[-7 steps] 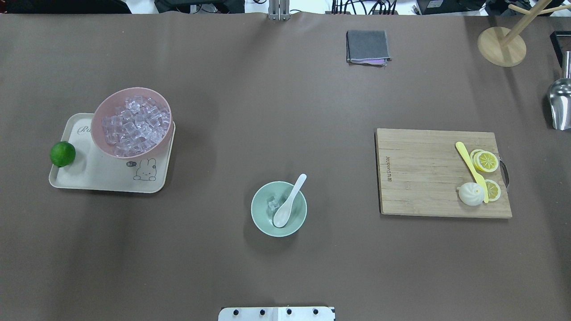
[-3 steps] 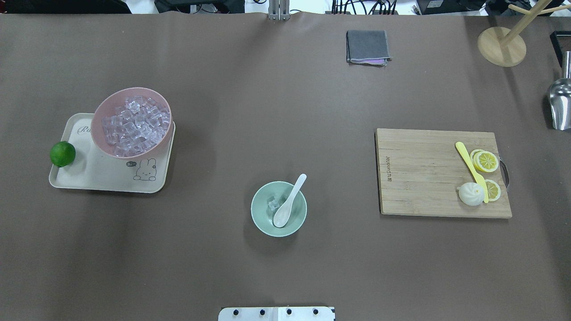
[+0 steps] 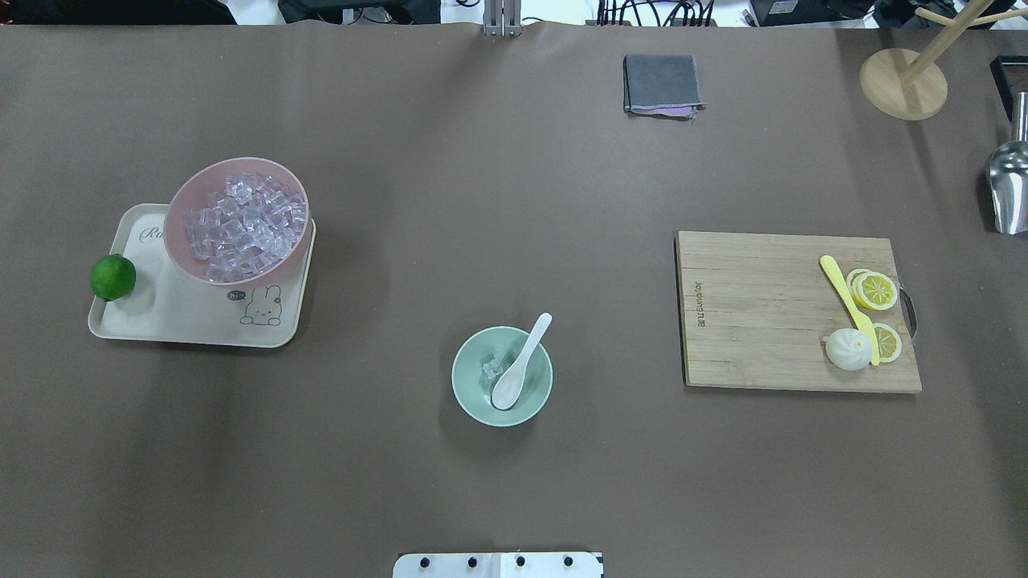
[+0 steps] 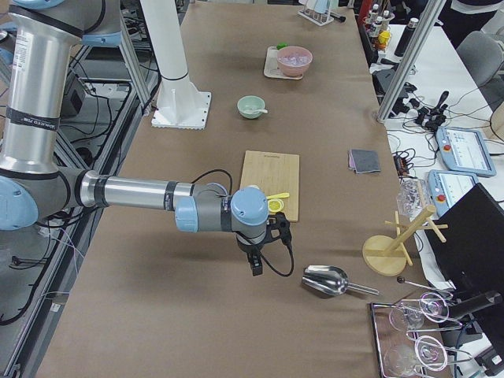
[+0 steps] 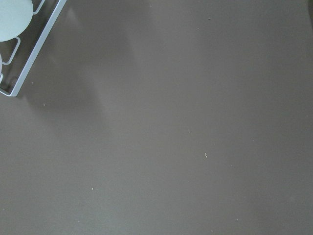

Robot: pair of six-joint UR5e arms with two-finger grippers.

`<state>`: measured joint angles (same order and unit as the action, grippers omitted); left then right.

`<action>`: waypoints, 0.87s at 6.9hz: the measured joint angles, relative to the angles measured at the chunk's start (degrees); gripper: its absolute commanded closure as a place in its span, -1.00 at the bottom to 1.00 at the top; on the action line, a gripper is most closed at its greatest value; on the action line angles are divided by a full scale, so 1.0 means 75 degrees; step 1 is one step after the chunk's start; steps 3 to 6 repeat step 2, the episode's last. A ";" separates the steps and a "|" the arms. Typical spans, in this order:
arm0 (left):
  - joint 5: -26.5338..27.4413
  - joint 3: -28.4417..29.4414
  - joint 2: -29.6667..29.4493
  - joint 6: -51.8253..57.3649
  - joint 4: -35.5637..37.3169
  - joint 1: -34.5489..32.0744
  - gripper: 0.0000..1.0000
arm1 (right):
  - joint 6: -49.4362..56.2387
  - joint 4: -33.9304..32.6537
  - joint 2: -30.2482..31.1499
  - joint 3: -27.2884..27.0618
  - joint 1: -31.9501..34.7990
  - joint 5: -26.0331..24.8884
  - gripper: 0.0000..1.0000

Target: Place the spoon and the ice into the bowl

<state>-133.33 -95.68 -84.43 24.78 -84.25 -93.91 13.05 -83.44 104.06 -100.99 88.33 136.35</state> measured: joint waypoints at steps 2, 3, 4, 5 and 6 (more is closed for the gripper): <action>0.0000 -0.0033 0.0072 0.0000 -0.0002 -0.0030 -0.98 | 0.0013 0.0004 0.0000 -0.0007 0.0000 0.0028 -1.00; 0.0000 -0.0033 0.0072 0.0000 -0.0002 -0.0030 -0.98 | 0.0013 0.0004 0.0000 -0.0007 0.0000 0.0028 -1.00; 0.0000 -0.0033 0.0072 0.0000 -0.0002 -0.0030 -0.98 | 0.0013 0.0004 0.0000 -0.0007 0.0000 0.0028 -1.00; 0.0000 -0.0033 0.0072 0.0000 -0.0002 -0.0030 -0.98 | 0.0013 0.0004 0.0000 -0.0007 0.0000 0.0028 -1.00; 0.0000 -0.0033 0.0072 0.0000 -0.0002 -0.0030 -0.98 | 0.0013 0.0004 0.0000 -0.0007 0.0000 0.0028 -1.00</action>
